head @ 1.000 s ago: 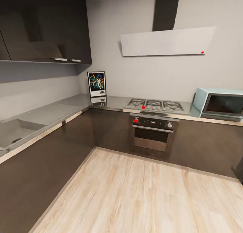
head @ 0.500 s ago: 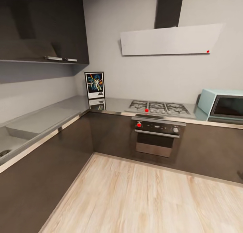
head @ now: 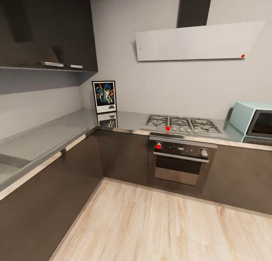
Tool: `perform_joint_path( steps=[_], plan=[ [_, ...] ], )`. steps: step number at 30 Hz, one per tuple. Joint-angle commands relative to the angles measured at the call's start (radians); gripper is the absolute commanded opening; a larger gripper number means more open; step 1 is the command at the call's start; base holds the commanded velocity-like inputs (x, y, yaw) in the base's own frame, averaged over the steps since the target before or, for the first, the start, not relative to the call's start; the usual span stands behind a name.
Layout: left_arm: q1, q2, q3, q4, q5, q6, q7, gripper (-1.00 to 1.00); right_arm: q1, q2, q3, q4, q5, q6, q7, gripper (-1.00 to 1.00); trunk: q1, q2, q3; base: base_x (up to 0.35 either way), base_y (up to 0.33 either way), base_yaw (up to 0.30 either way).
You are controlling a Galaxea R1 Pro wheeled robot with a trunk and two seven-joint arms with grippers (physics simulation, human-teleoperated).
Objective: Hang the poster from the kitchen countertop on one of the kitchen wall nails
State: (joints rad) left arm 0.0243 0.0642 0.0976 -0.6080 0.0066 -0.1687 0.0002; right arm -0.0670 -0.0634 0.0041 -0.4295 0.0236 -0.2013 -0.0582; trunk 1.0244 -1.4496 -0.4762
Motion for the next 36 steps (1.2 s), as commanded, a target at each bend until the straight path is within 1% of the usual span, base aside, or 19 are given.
perform_joint_path(
  steps=[1, 9, 13, 14, 15, 16, 19, 20, 21, 22, 24, 25, 26, 27, 28, 31, 33, 34, 36],
  plan=[
    [0.000, 0.000, 0.001, -0.001, 0.000, -0.002, 0.000, 1.00, -0.001, 0.000, 0.001, 0.001, 0.002, -0.003, -0.003, 1.00, 0.001, 0.000, -0.001, 0.337, 0.001, 0.000],
    [0.000, -0.002, -0.001, -0.023, 0.003, -0.026, 0.000, 1.00, -0.001, -0.010, -0.005, -0.001, 0.001, -0.007, -0.003, 1.00, 0.001, 0.000, -0.001, 0.109, 0.000, 0.000],
    [0.000, -0.003, 0.002, -0.219, 0.005, -0.036, -0.002, 1.00, -0.001, -0.034, -0.008, -0.003, -0.003, -0.010, -0.003, 1.00, 0.001, 0.000, -0.001, 0.007, 0.000, 0.000],
    [0.000, -0.004, 0.002, -0.298, 0.005, -0.026, -0.002, 1.00, -0.001, -0.039, -0.009, -0.005, -0.004, -0.022, -0.003, 1.00, 0.001, 0.000, -0.001, 0.002, 0.000, 0.000],
    [0.000, -0.005, 0.002, -0.341, 0.005, -0.009, -0.002, 1.00, -0.001, -0.043, -0.010, -0.006, -0.004, -0.039, -0.004, 1.00, 0.001, 0.000, -0.001, 0.002, 0.000, 0.000],
    [0.000, -0.007, 0.001, -0.425, 0.005, 0.044, -0.002, 1.00, -0.001, -0.054, -0.010, -0.007, -0.005, -0.083, -0.005, 1.00, 0.001, 0.000, -0.001, 0.001, 0.000, 0.000],
    [0.000, -0.009, 0.000, -0.556, 0.006, 0.160, -0.001, 1.00, -0.001, -0.070, -0.012, -0.008, -0.008, -0.159, -0.005, 1.00, 0.001, 0.000, -0.001, 0.000, 0.000, 0.000],
    [0.000, -0.011, -0.001, -0.642, 0.012, 0.238, 0.000, 1.00, -0.001, -0.078, -0.019, -0.009, -0.011, -0.207, -0.006, 1.00, 0.001, 0.000, -0.001, 0.000, 0.000, 0.000],
    [0.000, -0.014, -0.001, -0.683, 0.021, 0.273, 0.000, 1.00, -0.001, -0.080, -0.028, -0.009, -0.013, -0.230, -0.006, 1.00, 0.001, 0.000, -0.001, 0.000, 0.000, 0.000],
    [0.000, -0.019, -0.002, -0.753, 0.045, 0.331, 0.001, 1.00, 0.000, -0.084, -0.057, -0.016, -0.016, -0.275, -0.004, 1.00, 0.001, 0.000, -0.001, 0.000, 0.000, 0.000],
    [-0.002, -0.023, -0.002, -0.802, 0.076, 0.370, 0.001, 1.00, 0.001, -0.087, -0.096, -0.037, -0.017, -0.316, -0.003, 1.00, 0.001, 0.000, -0.001, 0.000, 0.000, 0.000],
    [-0.025, -0.027, -0.002, -0.844, 0.116, 0.406, 0.001, 1.00, 0.005, -0.088, -0.145, -0.103, -0.019, -0.356, -0.003, 1.00, 0.001, 0.000, -0.001, 0.000, 0.000, 0.000],
    [-0.043, -0.027, -0.002, -0.853, 0.127, 0.414, 0.001, 1.00, 0.014, -0.089, -0.156, -0.131, -0.019, -0.364, -0.002, 1.00, 0.001, 0.000, -0.001, 0.000, 0.000, 0.000],
    [-0.090, -0.029, -0.002, -0.864, 0.142, 0.426, 0.001, 1.00, 0.043, -0.089, -0.171, -0.191, -0.019, -0.375, -0.002, 1.00, 0.001, 0.000, -0.001, 0.000, 0.000, 0.000],
    [-0.146, -0.030, -0.002, -0.868, 0.151, 0.450, 0.000, 1.00, 0.085, -0.088, -0.181, -0.260, -0.019, -0.383, -0.002, 1.00, 0.001, 0.000, -0.001, 0.000, 0.000, 0.000],
    [-0.232, -0.031, -0.002, -0.867, 0.160, 0.547, 0.003, 1.00, 0.152, -0.083, -0.190, -0.378, -0.019, -0.389, -0.003, 1.00, 0.001, 0.000, -0.001, 0.000, 0.000, 0.000],
    [-0.361, -0.032, -0.002, -0.858, 0.165, 0.685, 0.004, 1.00, 0.230, -0.076, -0.195, -0.497, -0.018, -0.393, -0.004, 1.00, 0.001, 0.000, -0.001, 0.000, 0.000, 0.000],
    [-0.393, -0.032, -0.002, -0.849, 0.165, 0.704, 0.004, 1.00, 0.244, -0.075, -0.196, -0.515, -0.019, -0.393, -0.003, 1.00, 0.001, 0.000, -0.001, 0.000, 0.000, 0.000],
    [-0.526, -0.032, -0.003, -0.775, 0.167, 0.751, 0.005, 1.00, 0.283, -0.071, -0.198, -0.542, -0.018, -0.395, -0.003, 1.00, 0.001, 0.000, -0.001, 0.000, 0.000, 0.000]
  ],
)
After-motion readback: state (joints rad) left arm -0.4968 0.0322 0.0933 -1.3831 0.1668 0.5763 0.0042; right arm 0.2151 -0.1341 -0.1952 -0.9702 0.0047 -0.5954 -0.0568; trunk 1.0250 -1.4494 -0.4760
